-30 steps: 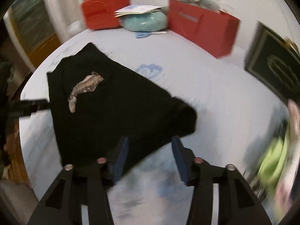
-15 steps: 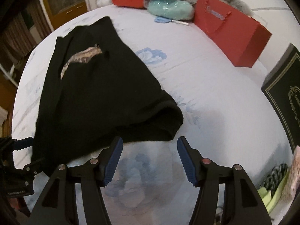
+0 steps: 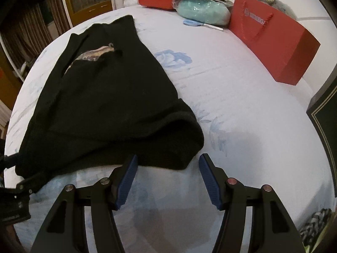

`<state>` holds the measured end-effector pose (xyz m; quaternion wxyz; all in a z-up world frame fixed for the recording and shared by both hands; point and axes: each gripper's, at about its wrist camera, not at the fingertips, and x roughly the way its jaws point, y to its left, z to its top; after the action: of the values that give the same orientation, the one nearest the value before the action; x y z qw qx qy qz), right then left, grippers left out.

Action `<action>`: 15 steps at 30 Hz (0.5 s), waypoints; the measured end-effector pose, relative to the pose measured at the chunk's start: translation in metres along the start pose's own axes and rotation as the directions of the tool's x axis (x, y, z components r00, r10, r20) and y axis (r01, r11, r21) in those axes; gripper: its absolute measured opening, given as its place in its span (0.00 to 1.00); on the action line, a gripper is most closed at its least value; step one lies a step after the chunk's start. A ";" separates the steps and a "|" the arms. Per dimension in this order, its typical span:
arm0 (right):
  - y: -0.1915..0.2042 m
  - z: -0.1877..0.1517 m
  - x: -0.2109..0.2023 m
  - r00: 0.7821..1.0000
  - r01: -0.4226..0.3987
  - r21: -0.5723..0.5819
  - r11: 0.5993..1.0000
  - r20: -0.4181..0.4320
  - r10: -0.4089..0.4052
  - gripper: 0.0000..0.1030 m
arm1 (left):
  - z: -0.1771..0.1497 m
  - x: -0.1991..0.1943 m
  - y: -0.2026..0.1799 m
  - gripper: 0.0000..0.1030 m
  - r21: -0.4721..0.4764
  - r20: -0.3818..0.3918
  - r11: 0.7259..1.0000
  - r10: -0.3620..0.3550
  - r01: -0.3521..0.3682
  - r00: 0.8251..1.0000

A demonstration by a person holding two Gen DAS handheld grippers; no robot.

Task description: Fold clothes

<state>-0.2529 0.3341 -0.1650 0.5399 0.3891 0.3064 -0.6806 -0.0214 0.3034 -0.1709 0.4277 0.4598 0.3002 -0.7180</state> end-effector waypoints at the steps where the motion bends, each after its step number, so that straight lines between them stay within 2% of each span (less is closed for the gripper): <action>1: -0.001 0.000 0.000 1.000 -0.004 -0.002 1.000 0.013 0.004 0.59 | -0.001 0.000 -0.004 0.77 0.010 0.003 1.000 0.015 -0.015 1.000; 4: 0.000 -0.001 0.002 0.999 -0.008 -0.013 1.000 0.046 0.008 0.59 | -0.006 -0.002 -0.008 0.77 0.020 0.024 0.999 0.024 -0.024 0.999; 6: 0.000 -0.002 0.001 0.998 -0.002 -0.019 1.000 0.061 0.003 0.45 | -0.009 -0.005 -0.008 0.76 0.025 0.029 0.999 0.025 -0.025 0.999; 9: 0.000 -0.002 -0.002 0.997 0.026 -0.026 0.999 0.071 -0.024 0.27 | -0.012 -0.010 -0.011 0.54 0.048 0.031 0.999 0.018 -0.019 0.999; 11: -0.002 -0.001 -0.005 0.996 0.047 -0.017 0.999 0.081 -0.046 0.06 | -0.009 -0.012 -0.012 0.44 0.060 0.026 0.998 0.012 -0.013 1.000; 13: -0.008 0.002 -0.007 0.996 0.021 0.021 1.000 0.084 -0.023 0.05 | -0.004 -0.012 -0.008 0.31 0.070 0.018 0.998 0.000 -0.001 1.000; 15: -0.011 0.004 -0.010 0.996 0.004 0.049 0.999 0.090 -0.008 0.05 | 0.005 -0.011 -0.011 0.24 0.085 0.015 0.996 -0.019 0.018 1.000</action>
<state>-0.2638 0.3383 -0.1544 0.5414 0.3700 0.2662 -0.7065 -0.0307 0.3080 -0.1586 0.4034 0.4691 0.2703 -0.7377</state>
